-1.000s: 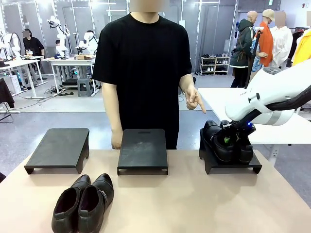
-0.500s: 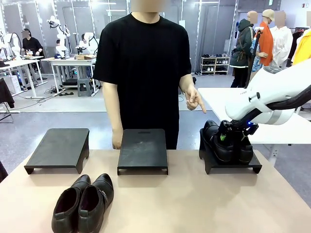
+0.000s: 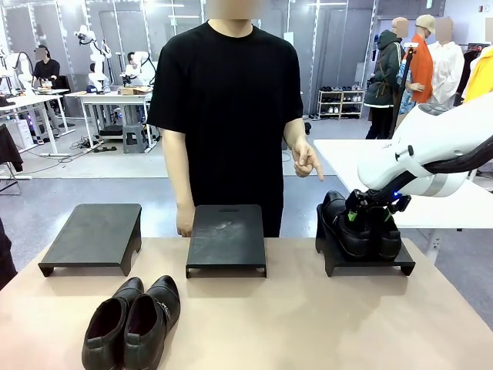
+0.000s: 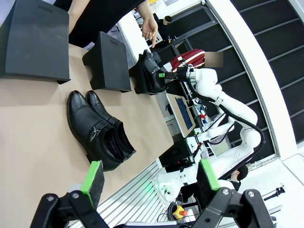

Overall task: Place the shoes on the stand as instructed by the person.
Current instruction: Pick up one pair of Shoes and place it on the Shoes Stand indicated by the person, then pick up another pair of Shoes and place it on the Shoes Stand indicated by the person.

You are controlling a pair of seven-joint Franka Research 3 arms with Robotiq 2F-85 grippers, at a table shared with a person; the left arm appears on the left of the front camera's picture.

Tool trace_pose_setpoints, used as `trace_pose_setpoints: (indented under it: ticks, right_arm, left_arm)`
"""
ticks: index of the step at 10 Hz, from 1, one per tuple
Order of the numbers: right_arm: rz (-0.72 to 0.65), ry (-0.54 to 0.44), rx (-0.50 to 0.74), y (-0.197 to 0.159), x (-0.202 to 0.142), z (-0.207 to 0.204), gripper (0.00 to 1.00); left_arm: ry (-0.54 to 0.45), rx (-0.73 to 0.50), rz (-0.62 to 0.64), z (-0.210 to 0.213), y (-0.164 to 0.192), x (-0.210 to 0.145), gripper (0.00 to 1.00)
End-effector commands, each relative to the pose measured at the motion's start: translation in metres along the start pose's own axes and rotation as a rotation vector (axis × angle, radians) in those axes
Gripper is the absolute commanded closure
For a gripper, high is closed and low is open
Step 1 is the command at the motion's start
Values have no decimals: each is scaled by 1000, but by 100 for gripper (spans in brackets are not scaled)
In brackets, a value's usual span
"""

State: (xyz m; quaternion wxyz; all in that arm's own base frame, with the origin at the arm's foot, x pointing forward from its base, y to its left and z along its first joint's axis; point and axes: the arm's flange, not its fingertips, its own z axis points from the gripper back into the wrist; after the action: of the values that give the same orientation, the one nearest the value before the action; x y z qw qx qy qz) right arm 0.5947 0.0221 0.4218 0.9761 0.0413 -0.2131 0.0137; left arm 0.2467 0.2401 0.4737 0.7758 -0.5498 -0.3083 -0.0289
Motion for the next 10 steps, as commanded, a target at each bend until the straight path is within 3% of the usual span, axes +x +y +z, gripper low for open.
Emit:
trace_pose_setpoints:
  ticks: [1, 7, 8, 9, 10]
  right_arm:
    - [-4, 4, 2, 0, -1, -3, 0]
    - [0, 3, 0, 0, -1, -1, 0]
    - [12, 9, 68, 2, -15, 24, 0]
    - [20, 47, 49, -2, -29, 55, 0]
    - [19, 65, 140, -5, -43, 89, 0]
  left_arm:
    - [-5, -18, -10, 2, 0, 1, 0]
    - [-5, -18, -10, 2, 0, 1, 0]
    - [-5, -18, -10, 2, 0, 1, 0]
    - [-5, -18, -10, 2, 0, 1, 0]
    - [-5, -18, -10, 2, 0, 1, 0]
